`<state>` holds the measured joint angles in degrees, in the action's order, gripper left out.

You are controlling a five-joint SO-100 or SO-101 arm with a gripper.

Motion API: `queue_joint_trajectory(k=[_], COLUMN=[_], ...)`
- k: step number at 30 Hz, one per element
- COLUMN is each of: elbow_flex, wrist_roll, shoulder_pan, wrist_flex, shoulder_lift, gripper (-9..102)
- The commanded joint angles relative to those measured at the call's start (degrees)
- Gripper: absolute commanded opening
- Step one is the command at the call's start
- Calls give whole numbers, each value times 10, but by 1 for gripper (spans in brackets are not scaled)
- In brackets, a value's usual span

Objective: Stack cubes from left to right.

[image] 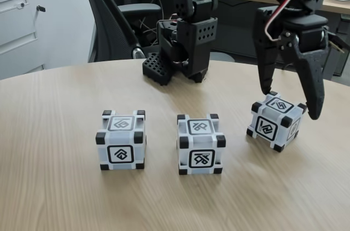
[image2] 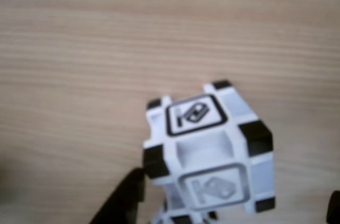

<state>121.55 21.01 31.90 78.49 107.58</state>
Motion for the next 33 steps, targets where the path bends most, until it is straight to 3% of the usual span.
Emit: queue_joint_trajectory(k=[1, 11, 18, 26, 33], elbow_flex=[-17, -17, -18, -25, -19], wrist_roll=[-9, -11, -6, 10, -10], shoulder_pan=[-7, -8, -8, -8, -9], wrist_flex=[-6, -7, -7, 1, 2], shoulder_lift=[-6, -100, -105, -91, 42], gripper=[36, 36, 0, 0, 0])
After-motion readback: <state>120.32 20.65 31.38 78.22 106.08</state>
